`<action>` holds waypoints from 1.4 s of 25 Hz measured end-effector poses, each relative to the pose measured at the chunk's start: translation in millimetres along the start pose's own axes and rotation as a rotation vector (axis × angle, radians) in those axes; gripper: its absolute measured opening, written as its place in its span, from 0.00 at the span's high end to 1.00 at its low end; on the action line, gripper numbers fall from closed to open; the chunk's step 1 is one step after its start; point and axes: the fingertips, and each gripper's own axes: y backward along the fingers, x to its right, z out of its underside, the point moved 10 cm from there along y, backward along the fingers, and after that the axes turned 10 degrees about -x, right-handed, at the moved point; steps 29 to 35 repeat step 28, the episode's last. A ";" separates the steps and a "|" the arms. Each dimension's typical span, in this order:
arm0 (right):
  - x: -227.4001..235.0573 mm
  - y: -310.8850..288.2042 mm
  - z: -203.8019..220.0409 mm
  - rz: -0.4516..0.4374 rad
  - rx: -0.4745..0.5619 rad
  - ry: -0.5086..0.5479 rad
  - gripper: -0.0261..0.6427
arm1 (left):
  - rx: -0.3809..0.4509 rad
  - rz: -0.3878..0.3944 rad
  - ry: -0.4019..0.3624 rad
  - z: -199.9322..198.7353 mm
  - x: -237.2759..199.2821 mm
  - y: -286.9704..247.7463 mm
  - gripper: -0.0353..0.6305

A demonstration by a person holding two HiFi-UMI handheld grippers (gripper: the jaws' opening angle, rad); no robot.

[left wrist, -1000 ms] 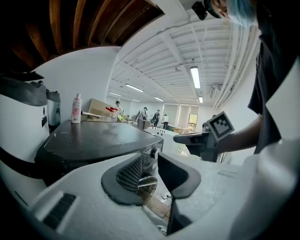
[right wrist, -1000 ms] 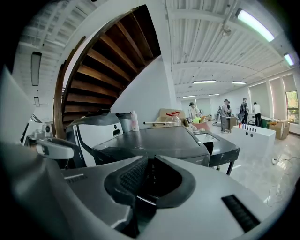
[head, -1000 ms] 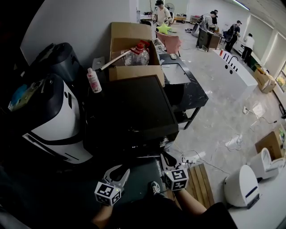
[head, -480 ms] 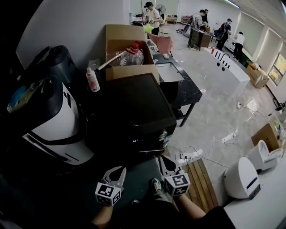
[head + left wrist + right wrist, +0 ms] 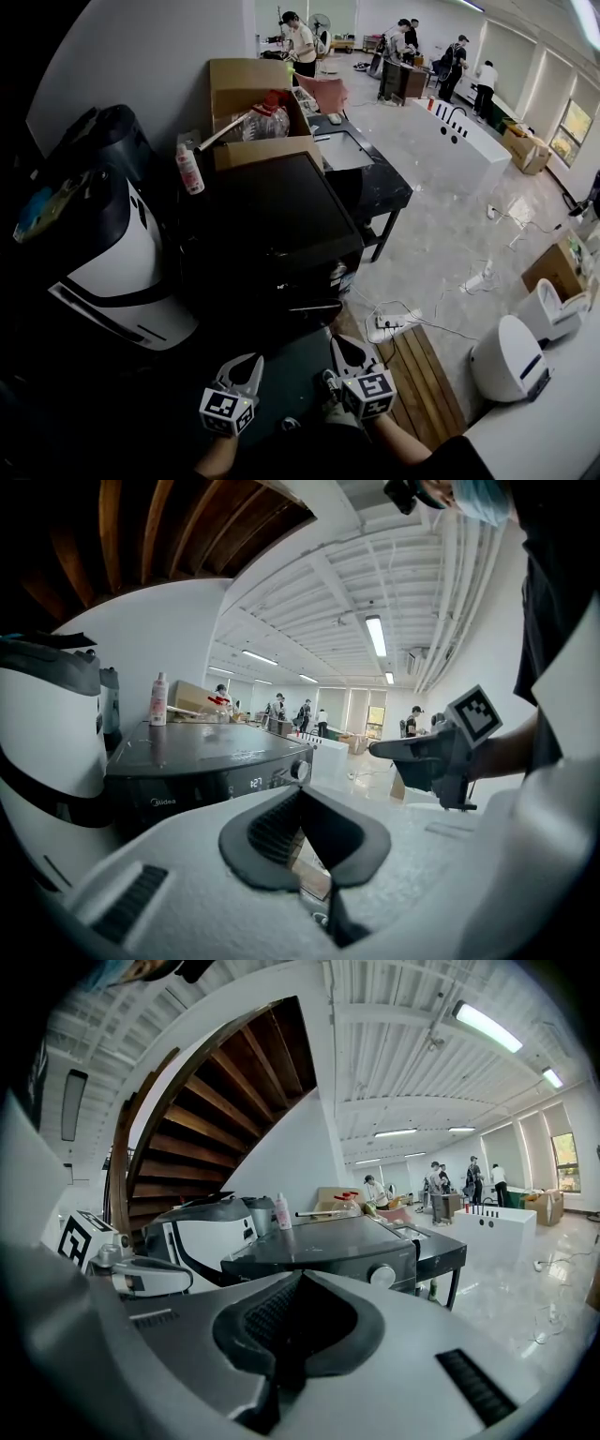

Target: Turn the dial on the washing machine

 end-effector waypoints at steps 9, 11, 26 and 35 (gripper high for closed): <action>-14.2 17.6 15.7 0.010 -0.019 -0.001 0.96 | 0.000 0.026 -0.002 12.6 8.3 13.0 0.94; -14.1 20.5 19.2 0.023 -0.022 0.016 0.96 | -0.003 0.029 -0.002 13.7 10.3 16.4 0.94; -15.6 21.6 25.3 0.008 -0.022 -0.004 0.96 | -0.004 0.034 0.002 18.5 8.4 16.8 0.94; -16.4 22.2 23.6 0.005 -0.026 -0.006 0.96 | -0.006 0.034 0.003 18.5 9.0 16.1 0.94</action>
